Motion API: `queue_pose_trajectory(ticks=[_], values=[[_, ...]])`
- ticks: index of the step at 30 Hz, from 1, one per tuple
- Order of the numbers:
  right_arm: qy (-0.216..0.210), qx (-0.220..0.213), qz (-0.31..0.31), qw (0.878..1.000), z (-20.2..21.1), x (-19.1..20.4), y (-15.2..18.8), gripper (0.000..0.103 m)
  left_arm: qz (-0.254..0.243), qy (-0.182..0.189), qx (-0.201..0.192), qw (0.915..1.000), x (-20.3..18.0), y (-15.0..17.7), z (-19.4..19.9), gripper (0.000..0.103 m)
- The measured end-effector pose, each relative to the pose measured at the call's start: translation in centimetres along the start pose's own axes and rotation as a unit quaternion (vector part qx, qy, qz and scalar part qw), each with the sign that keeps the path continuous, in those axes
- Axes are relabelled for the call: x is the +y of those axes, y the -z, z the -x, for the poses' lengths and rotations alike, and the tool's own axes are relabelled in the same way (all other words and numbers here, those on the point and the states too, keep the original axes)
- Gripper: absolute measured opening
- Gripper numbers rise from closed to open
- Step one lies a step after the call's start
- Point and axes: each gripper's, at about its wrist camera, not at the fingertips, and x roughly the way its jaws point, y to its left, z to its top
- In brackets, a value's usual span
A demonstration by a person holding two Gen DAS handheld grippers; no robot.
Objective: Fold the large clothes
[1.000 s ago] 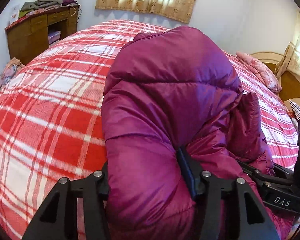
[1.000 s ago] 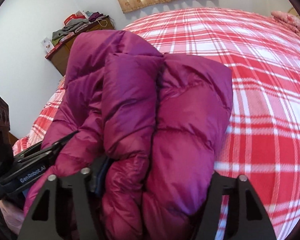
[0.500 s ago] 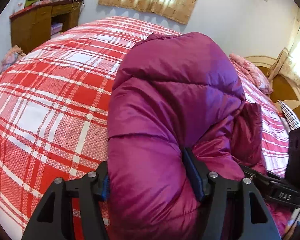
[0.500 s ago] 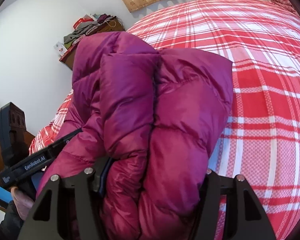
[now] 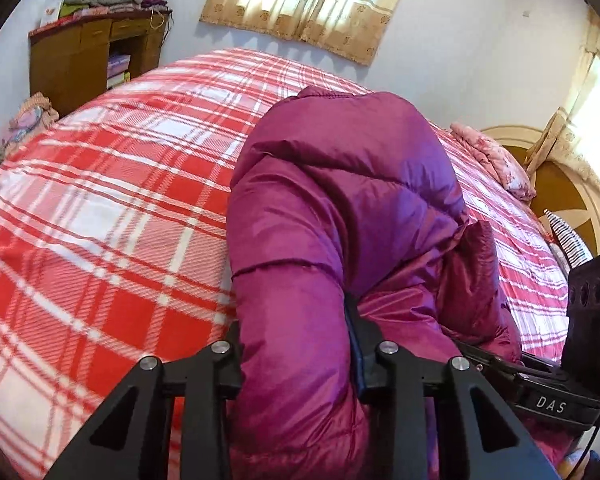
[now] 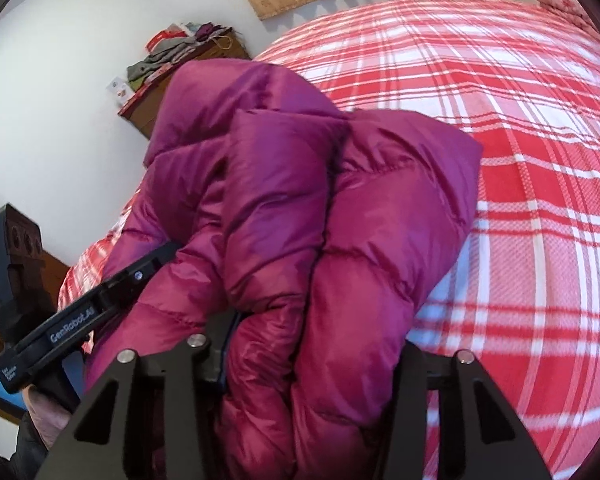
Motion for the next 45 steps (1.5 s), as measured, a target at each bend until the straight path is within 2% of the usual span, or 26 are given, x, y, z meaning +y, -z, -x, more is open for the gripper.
queue_pose_trajectory(ticks=[4, 9, 15, 19, 22, 25, 28, 32, 34, 35, 36, 40, 43, 45], values=[[-0.018, 0.003, 0.013, 1.000, 0.4, 1.7, 0.2, 0.044, -0.003, -0.011, -0.011, 0.9999, 0.7, -0.1, 2.1, 0.034], [-0.037, 0.002, 0.040, 0.999, 0.3, 4.1, -0.2, 0.043, 0.017, -0.022, -0.025, 0.9993, 2.4, -0.2, 4.4, 0.034], [-0.070, 0.008, 0.099, 0.993, -1.6, 9.8, -2.1, 0.043, 0.046, -0.063, -0.057, 0.9953, 5.7, -1.2, 7.7, 0.034], [-0.109, -0.004, 0.164, 0.980, -3.1, 15.1, -4.1, 0.043, 0.083, -0.105, -0.085, 0.9873, 9.5, -2.5, 11.1, 0.034], [-0.141, -0.005, 0.194, 0.971, -5.2, 18.6, -6.0, 0.042, 0.100, -0.154, -0.112, 0.9765, 12.6, -3.9, 13.2, 0.034], [-0.161, -0.008, 0.223, 0.961, -8.7, 21.7, -7.7, 0.042, 0.117, -0.190, -0.128, 0.9663, 15.7, -5.1, 13.4, 0.034], [-0.152, -0.006, 0.239, 0.959, -12.7, 23.0, -8.3, 0.041, 0.118, -0.231, -0.123, 0.9579, 18.6, -5.9, 11.2, 0.034], [-0.112, 0.020, 0.234, 0.966, -19.1, 21.8, -8.4, 0.041, 0.136, -0.249, -0.089, 0.9548, 22.6, -5.2, 6.3, 0.034], [-0.105, 0.026, 0.203, 0.973, -20.9, 20.0, -8.8, 0.051, 0.149, -0.254, -0.077, 0.9526, 24.0, -4.4, 5.1, 0.035], [-0.107, 0.027, 0.183, 0.977, -21.1, 18.9, -9.3, 0.062, 0.152, -0.248, -0.078, 0.9534, 24.4, -4.3, 5.0, 0.035], [-0.109, 0.029, 0.162, 0.980, -21.1, 17.8, -9.6, 0.073, 0.152, -0.244, -0.077, 0.9548, 24.6, -4.2, 5.0, 0.035], [-0.096, 0.016, 0.145, 0.985, -19.0, 16.5, -10.5, 0.076, 0.139, -0.237, -0.078, 0.9584, 25.0, -3.8, 4.7, 0.038], [-0.043, -0.058, 0.153, 0.986, -14.4, 16.8, -11.5, 0.076, 0.142, -0.236, -0.081, 0.9578, 24.8, -3.6, 4.7, 0.038], [-0.022, -0.094, 0.172, 0.980, -11.7, 18.4, -12.2, 0.075, 0.132, -0.249, -0.080, 0.9562, 24.2, -3.9, 4.7, 0.038]])
